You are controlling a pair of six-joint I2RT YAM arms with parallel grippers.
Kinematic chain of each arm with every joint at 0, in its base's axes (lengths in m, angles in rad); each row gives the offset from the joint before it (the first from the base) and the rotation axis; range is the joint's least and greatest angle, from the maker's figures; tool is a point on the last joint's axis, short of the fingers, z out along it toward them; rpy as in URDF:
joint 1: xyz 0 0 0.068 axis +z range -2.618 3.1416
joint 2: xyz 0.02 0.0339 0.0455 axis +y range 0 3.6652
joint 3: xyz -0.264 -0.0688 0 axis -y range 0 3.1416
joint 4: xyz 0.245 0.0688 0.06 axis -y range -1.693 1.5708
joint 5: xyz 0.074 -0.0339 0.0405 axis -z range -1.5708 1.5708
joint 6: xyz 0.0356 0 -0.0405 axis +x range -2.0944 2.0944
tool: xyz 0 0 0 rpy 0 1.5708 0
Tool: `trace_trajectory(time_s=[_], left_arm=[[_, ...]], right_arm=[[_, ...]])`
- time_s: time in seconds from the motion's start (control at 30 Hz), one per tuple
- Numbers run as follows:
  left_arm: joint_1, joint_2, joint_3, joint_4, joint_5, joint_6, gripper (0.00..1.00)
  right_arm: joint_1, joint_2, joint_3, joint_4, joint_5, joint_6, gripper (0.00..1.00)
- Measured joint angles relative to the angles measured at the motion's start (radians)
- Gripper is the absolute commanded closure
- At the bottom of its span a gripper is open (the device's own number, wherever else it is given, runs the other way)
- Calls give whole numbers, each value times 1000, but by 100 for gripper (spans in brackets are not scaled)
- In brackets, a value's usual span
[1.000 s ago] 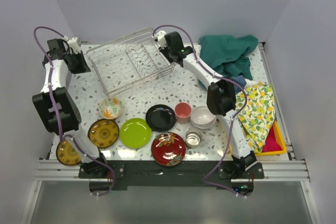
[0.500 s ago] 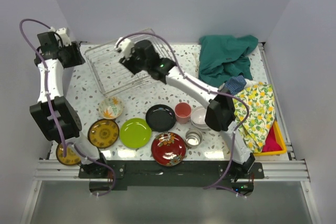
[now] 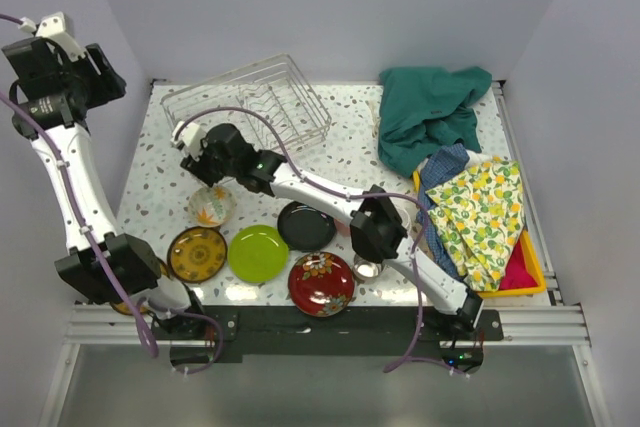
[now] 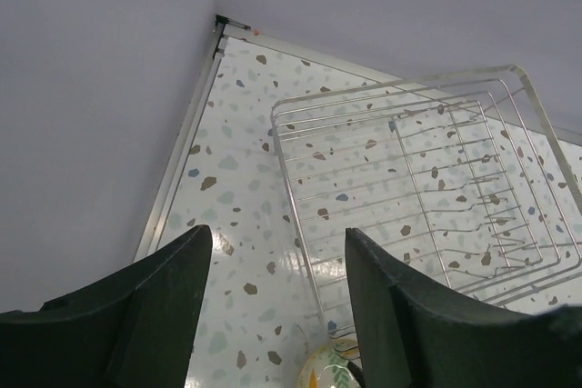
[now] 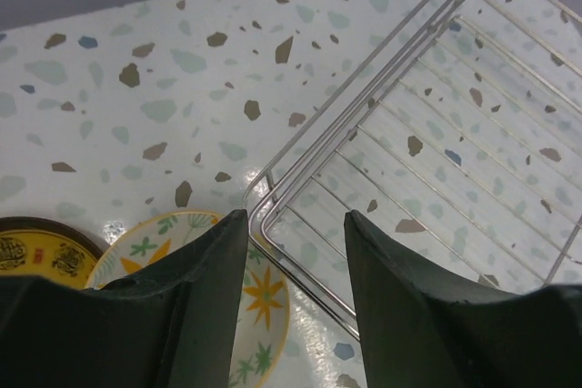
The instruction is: Load the mixed dishes into the dish rack
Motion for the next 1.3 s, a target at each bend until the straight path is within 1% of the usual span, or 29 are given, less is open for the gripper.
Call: trace_trajectory(time_s=[0.13,0.27,0.3,0.37,0.4,0.47,0.5,0.6,0.67,0.73,0.87,1.1,1.3], left_arm=[[27,-14,11,-43,34,2,35],[31,-29,-38,-52,58,4,35],[31,-31,-51,-55,63,4,35],[31,-35,-67,-58,71,3,36],[31,-37,-75,-60,75,2,36],[31,-40,-84,-60,82,-1,36],[31,-44,-91,-60,85,-2,36],[31,-61,-114,-55,96,-17,36],[31,-74,-134,-50,100,-23,36],[31,-85,-151,-46,103,-28,36],[31,-101,-181,-35,109,-41,36],[31,-114,-215,-11,124,-49,36],[31,-130,-291,24,152,-53,37]], right_arm=[[13,64,29,1,16,3,53],[29,79,42,1,16,-1,58],[32,79,43,1,16,-3,63],[36,79,44,2,16,-11,68],[37,79,44,0,15,-14,73],[37,79,41,-5,11,-22,76],[36,78,36,-1,9,-27,80],[26,50,-21,35,-6,-46,84],[16,33,-44,32,-19,-53,92],[10,24,-55,26,-39,-61,96],[5,-4,-97,25,-62,-87,99],[-8,-84,-198,-11,-67,-111,100],[-22,-109,-226,-32,-64,-128,100]])
